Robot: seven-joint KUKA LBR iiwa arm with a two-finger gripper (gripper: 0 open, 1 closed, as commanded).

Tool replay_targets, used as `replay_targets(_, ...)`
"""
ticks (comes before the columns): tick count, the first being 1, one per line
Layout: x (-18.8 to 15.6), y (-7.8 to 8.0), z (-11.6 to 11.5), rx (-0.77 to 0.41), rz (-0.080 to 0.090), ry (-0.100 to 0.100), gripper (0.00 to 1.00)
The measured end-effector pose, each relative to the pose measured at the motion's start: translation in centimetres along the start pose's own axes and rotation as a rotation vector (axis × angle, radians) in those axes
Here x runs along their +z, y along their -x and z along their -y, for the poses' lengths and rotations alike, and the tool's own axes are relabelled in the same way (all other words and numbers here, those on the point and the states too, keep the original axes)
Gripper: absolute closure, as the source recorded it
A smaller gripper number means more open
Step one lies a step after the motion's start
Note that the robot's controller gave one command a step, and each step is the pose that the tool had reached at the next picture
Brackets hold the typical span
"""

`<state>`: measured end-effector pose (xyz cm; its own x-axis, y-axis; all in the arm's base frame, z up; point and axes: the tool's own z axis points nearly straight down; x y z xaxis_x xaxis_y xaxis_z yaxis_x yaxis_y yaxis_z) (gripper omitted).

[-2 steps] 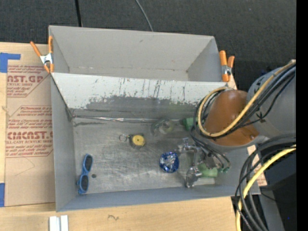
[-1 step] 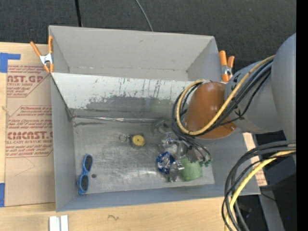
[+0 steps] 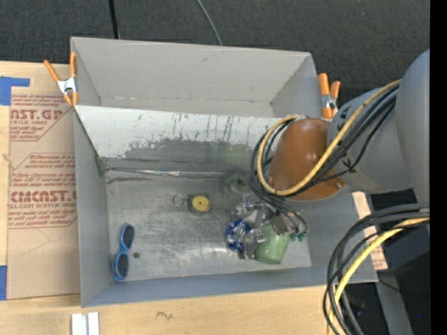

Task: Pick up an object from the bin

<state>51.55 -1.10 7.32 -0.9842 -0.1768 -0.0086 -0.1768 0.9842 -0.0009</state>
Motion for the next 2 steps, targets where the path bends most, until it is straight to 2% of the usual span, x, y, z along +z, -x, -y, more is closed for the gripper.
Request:
replay_targets(1, -12.4, 1.5, -1.6, -0.026, 0.001, 0.000, 1.00)
replay_targets(2, -16.6, -0.7, 3.2, -0.427, -0.004, 0.000, 1.00)
